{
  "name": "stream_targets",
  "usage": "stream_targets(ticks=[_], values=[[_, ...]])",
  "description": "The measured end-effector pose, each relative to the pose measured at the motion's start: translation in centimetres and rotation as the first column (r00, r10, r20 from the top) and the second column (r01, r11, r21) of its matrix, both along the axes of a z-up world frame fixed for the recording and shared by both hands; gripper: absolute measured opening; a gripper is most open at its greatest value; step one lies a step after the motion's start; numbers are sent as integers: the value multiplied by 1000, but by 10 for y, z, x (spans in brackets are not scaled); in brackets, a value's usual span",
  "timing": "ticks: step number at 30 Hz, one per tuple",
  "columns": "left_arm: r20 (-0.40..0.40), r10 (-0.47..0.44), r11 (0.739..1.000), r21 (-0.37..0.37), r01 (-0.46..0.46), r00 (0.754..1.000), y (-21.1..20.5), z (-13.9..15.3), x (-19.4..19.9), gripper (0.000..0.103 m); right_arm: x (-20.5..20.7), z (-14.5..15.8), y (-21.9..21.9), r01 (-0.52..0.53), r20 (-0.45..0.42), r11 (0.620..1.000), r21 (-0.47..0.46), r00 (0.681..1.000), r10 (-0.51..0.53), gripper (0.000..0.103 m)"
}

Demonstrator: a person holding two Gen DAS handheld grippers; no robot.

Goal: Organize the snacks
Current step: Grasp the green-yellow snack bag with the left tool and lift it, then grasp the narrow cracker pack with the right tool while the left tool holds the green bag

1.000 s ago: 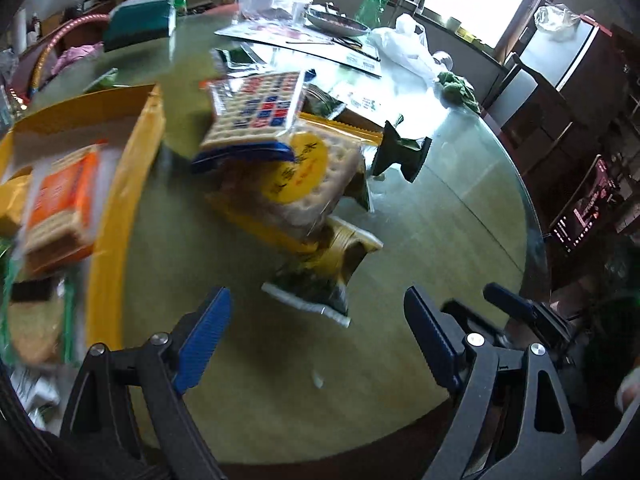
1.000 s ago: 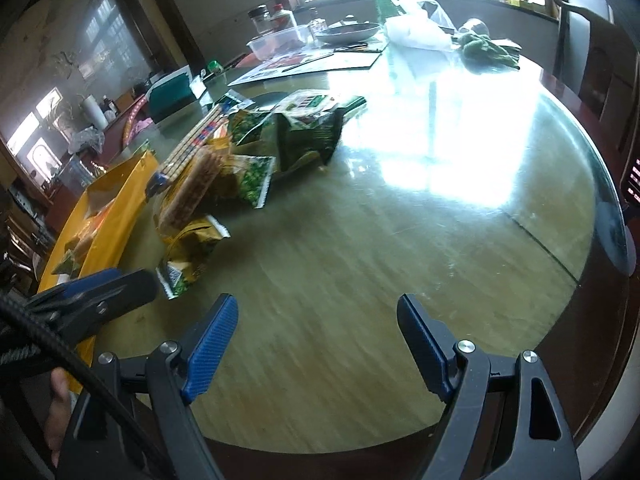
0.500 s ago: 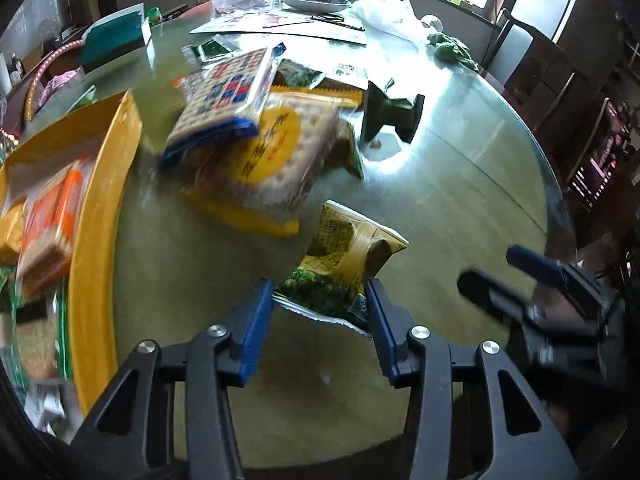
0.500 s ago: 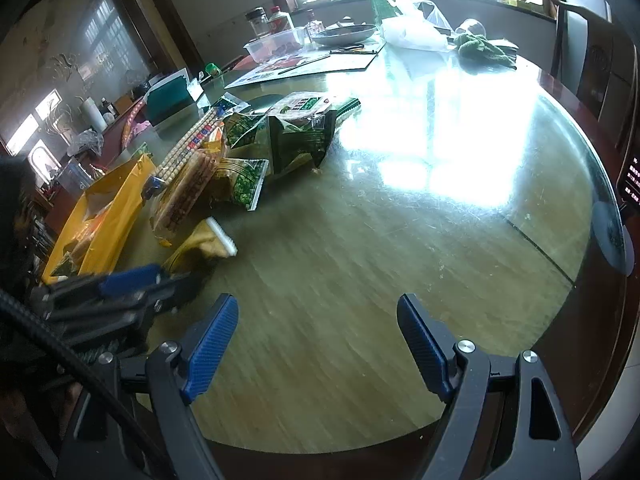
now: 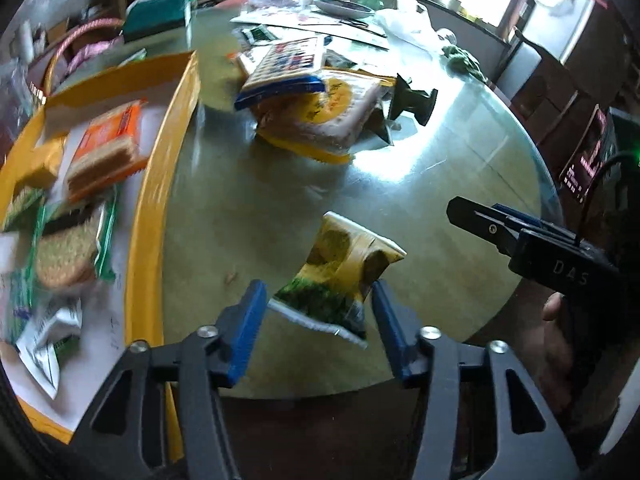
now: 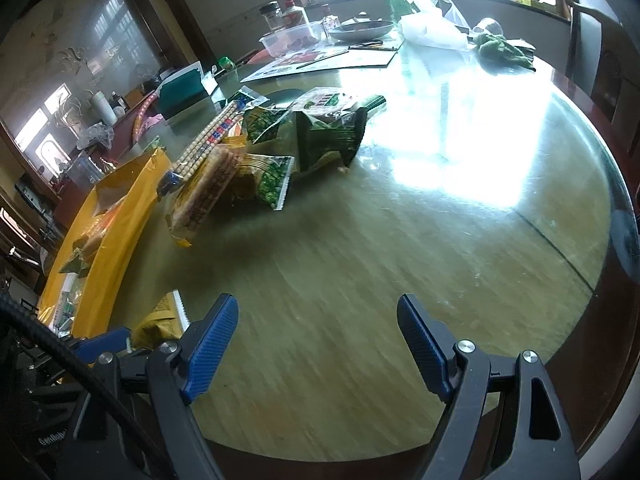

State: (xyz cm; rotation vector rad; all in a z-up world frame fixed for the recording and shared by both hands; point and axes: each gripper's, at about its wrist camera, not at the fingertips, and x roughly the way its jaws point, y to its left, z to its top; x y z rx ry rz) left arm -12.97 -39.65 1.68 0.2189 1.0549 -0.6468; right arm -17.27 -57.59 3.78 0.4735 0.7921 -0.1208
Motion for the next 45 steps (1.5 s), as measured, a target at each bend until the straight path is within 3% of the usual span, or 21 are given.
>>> stream_targets(ticks=[1,6,10,14,17,23,30,37,41,45], values=[[12,-12,1000,6,12,1000,-5,0,0,64,0,0,1,-2,-2,1000,1,1000,2,82],[39,-18,999,28,17,999,-13,-5,4,63,1,0,2,-2,-5,1000,4,1000,2,82],[37,-8,1000,2,8,999,-7,-3,4,44,1,1,2,-3,-7,1000,14,1000,3,82],[35,25,999,-35,-24,999,6,0,5,39,5,1,3,-10,-7,1000,21,1000,10,82],[26,35,991,-126,-31,999,19,8,2,38,8,2,6,-19,-6,999,26,1000,19,82],[17,88,973,-218,-82,996,39,25,0,38,18,7,14,-55,14,996,64,998,54,81],[21,131,961,-248,-122,991,51,37,3,38,30,21,16,-73,50,995,64,996,70,81],[20,127,959,-259,-118,992,55,39,0,38,54,33,-15,16,46,1000,9,999,-16,81],[14,137,956,-264,-129,990,59,38,1,38,66,35,-24,9,40,997,76,999,-12,81],[12,153,953,-268,-144,988,65,39,3,38,77,34,-2,-81,59,985,152,996,73,81]])
